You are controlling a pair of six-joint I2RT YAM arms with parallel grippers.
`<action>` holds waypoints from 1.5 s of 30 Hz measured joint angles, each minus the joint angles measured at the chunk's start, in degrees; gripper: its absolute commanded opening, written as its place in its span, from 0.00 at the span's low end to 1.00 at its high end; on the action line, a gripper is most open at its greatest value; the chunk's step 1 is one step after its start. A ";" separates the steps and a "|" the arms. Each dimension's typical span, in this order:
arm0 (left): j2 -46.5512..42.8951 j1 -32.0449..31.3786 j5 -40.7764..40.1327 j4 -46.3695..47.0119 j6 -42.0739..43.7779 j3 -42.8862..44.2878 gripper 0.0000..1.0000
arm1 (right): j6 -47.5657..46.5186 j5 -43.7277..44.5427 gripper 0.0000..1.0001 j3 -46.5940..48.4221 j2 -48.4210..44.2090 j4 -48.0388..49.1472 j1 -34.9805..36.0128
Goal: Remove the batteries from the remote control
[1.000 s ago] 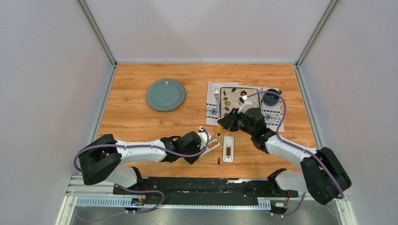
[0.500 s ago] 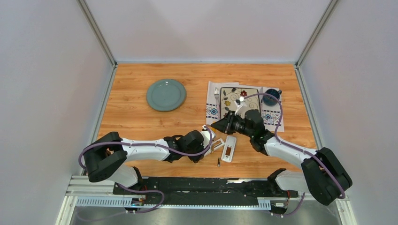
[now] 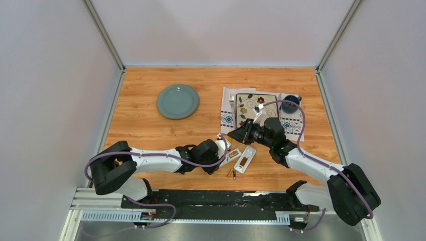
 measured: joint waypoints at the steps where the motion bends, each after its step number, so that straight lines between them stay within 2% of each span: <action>1: 0.00 0.00 0.00 0.00 0.00 0.00 0.00 | -0.33 0.24 0.00 0.04 -0.13 -0.55 0.00; 9: 0.00 0.00 -0.04 0.00 -0.20 0.00 0.00 | -4.17 3.21 0.00 0.85 -1.44 -5.68 -2.01; 21: 0.00 0.00 -0.02 0.00 -0.22 0.00 0.00 | -5.44 8.00 0.00 0.85 -1.31 -5.97 -8.15; 32: 0.24 0.00 0.09 0.04 -0.22 0.15 0.00 | -6.32 13.75 0.00 0.85 2.99 -5.90 -8.63; 45: 0.33 0.00 0.24 0.24 -0.24 0.15 0.00 | -6.38 14.62 0.00 1.42 8.09 -2.25 -8.63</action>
